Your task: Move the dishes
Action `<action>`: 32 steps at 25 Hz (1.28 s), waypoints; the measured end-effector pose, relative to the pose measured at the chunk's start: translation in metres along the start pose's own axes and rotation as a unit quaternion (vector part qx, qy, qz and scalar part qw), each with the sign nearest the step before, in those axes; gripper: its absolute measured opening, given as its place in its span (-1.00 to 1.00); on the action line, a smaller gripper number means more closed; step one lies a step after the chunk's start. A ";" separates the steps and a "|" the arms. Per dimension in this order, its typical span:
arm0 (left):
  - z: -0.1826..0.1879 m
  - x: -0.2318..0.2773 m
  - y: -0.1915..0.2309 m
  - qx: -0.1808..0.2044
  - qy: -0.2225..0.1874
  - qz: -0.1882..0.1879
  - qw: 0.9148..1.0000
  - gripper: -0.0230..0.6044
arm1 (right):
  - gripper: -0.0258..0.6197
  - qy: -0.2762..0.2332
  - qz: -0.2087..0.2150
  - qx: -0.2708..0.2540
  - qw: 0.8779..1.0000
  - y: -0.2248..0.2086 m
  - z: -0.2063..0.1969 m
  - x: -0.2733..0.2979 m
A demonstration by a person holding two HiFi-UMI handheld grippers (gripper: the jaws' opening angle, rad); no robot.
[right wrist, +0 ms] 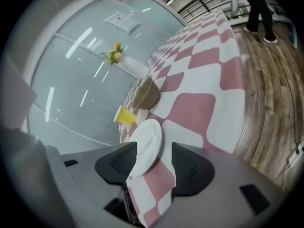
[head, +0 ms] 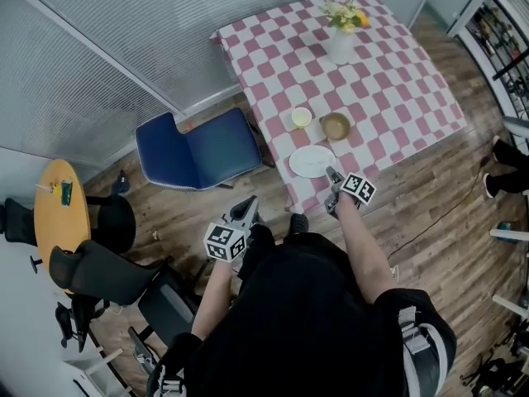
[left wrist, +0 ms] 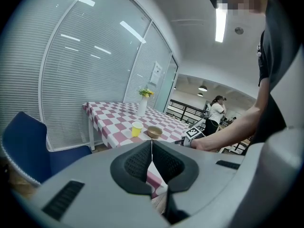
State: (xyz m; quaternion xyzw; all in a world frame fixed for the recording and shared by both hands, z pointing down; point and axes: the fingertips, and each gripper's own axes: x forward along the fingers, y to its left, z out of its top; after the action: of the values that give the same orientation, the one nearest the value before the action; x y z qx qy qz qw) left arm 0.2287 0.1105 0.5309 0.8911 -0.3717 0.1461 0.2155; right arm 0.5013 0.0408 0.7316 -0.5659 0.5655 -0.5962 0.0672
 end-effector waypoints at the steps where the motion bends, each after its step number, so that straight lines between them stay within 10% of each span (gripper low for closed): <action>1: 0.002 0.004 0.001 0.002 0.001 -0.006 1.000 -0.85 | -0.16 0.010 -0.002 -0.031 0.999 0.002 -0.002 -0.003; 7: 0.015 0.028 0.010 0.018 0.014 -0.051 0.998 -0.85 | -0.25 0.070 0.001 -0.168 0.983 0.003 -0.026 -0.023; 11: 0.027 0.046 0.014 0.036 0.021 -0.087 0.995 -0.85 | -0.87 0.076 0.031 -0.252 0.964 0.020 -0.027 -0.040; 22: 0.051 0.080 0.031 0.088 0.057 -0.179 0.978 -0.85 | -0.88 -0.016 0.069 -0.467 0.881 0.116 -0.029 -0.099; 32: 0.057 0.101 0.040 0.121 0.074 -0.256 0.956 -0.86 | -0.88 -0.069 0.022 -0.461 0.885 0.138 -0.046 -0.103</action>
State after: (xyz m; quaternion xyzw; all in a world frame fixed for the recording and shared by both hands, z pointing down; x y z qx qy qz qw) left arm 0.2746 -0.0031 0.5350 0.9626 -0.0933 0.1953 0.1627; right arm 0.4256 0.0935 0.5789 -0.5604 0.7827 -0.2260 -0.1490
